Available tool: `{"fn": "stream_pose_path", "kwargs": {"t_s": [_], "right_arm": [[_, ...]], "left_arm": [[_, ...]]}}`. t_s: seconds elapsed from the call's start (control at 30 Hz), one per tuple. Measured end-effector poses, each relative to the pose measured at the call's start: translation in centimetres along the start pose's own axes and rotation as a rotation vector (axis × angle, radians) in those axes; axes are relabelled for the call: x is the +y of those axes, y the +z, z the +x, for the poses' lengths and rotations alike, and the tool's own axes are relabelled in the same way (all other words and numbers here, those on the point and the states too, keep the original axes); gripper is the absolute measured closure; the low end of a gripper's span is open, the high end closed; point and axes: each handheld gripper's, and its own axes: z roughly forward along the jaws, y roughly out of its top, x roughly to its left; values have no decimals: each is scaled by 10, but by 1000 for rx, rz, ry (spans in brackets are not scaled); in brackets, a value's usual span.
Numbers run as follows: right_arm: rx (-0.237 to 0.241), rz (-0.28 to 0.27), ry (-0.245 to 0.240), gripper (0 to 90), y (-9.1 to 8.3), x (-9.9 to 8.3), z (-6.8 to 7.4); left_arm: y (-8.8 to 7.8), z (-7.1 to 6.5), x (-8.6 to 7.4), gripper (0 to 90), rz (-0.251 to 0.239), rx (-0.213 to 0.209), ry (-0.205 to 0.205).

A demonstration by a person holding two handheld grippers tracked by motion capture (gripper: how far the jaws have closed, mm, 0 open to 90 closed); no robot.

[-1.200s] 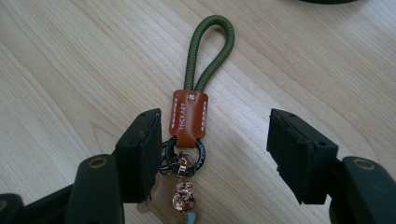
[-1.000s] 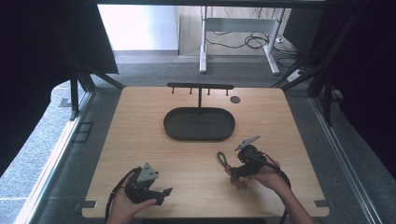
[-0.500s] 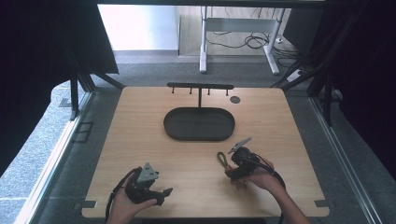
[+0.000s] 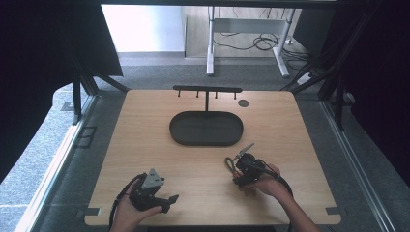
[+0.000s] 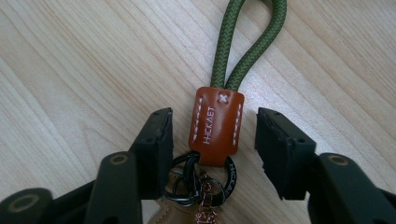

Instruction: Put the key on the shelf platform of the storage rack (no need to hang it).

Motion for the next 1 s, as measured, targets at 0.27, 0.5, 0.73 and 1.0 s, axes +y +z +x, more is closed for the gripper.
{"fn": "stream_pose_path", "kwargs": {"t_s": [0.27,0.5,0.73,1.0], "right_arm": [[-7,14,1,606,0,1,-1],[-7,18,-3,654,-1,1,0],[-10,17,-11,668,-1,1,0],[19,-15,-1,670,-12,-2,-6]], "left_arm": [[0,0,0,230,0,0,-1],[1,0,0,230,2,-2,1],[1,0,0,230,3,-2,1],[1,0,0,231,4,-2,2]]}}
